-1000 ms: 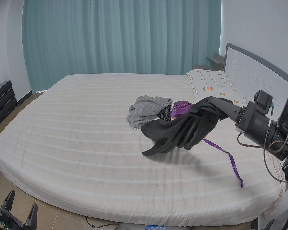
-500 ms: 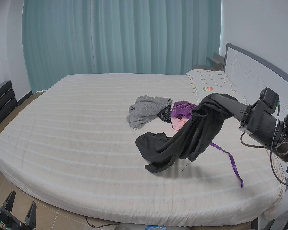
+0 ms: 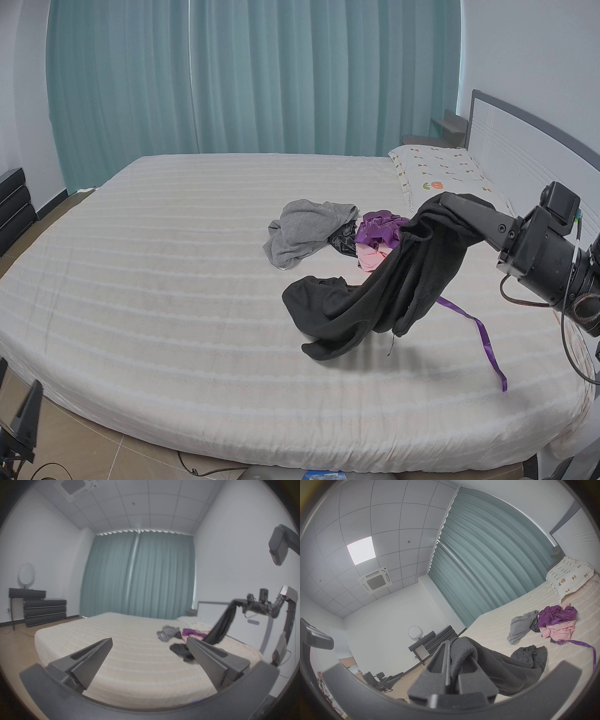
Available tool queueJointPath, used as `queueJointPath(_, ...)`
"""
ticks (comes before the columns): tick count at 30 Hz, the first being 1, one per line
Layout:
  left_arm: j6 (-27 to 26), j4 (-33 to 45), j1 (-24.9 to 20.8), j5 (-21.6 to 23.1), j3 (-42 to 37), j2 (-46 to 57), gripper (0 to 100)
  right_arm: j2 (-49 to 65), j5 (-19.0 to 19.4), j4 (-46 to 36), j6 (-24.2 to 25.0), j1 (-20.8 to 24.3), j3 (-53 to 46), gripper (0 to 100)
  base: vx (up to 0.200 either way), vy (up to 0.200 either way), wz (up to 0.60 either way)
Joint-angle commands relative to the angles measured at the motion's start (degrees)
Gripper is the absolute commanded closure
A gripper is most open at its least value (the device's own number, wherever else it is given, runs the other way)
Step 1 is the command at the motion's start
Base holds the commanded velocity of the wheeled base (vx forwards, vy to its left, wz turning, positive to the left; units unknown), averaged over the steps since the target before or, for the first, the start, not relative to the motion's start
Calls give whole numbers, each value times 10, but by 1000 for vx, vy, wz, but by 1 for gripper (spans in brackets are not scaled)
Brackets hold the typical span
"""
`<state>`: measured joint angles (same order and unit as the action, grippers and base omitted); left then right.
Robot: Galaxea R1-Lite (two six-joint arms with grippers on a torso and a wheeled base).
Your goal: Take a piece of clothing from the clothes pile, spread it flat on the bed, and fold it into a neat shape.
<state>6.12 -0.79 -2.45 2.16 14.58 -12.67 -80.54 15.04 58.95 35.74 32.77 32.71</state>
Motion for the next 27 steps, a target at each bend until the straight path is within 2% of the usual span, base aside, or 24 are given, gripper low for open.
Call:
queueJointPath(1,-30,4,-34,100,-38,-158,0,-15,-1,7,2,-1,29,100,0,0,0)
queueJointPath(2,-27,-10,-46,131,-32,-214,0,-19,-1,7,-1,-1,28,100,0,0,0)
queueJointPath(3,-26,-13,-52,143,-34,-246,0,-23,-1,7,-4,-1,29,100,0,0,0)
queueJointPath(6,-21,-24,-69,153,-45,-350,0,-32,-2,13,-6,-1,29,100,0,0,0)
queueJointPath(10,48,-178,-82,155,-31,-497,0,-37,-4,27,-6,-8,31,100,0,0,0)
queueJointPath(12,56,-229,-123,145,-23,-573,0,-40,-4,35,-7,-8,30,100,0,0,0)
queueJointPath(17,57,-305,-203,75,-10,-741,0,-42,-5,43,-7,-14,30,100,0,0,0)
queueJointPath(21,58,-362,-222,72,12,-820,0,-42,-4,43,-7,-24,29,100,0,0,0)
queueJointPath(22,57,-395,-240,70,30,-881,0,-40,-2,44,1,-31,30,100,0,0,0)
queueJointPath(23,57,-395,-240,70,30,-881,0,-40,-2,44,1,-31,30,100,0,0,0)
queueJointPath(24,56,-417,-254,67,55,-934,0,-44,-3,44,-1,-33,29,100,0,0,0)
queueJointPath(27,57,-454,-274,67,70,-993,0,-41,-5,45,-2,-35,32,100,0,0,0)
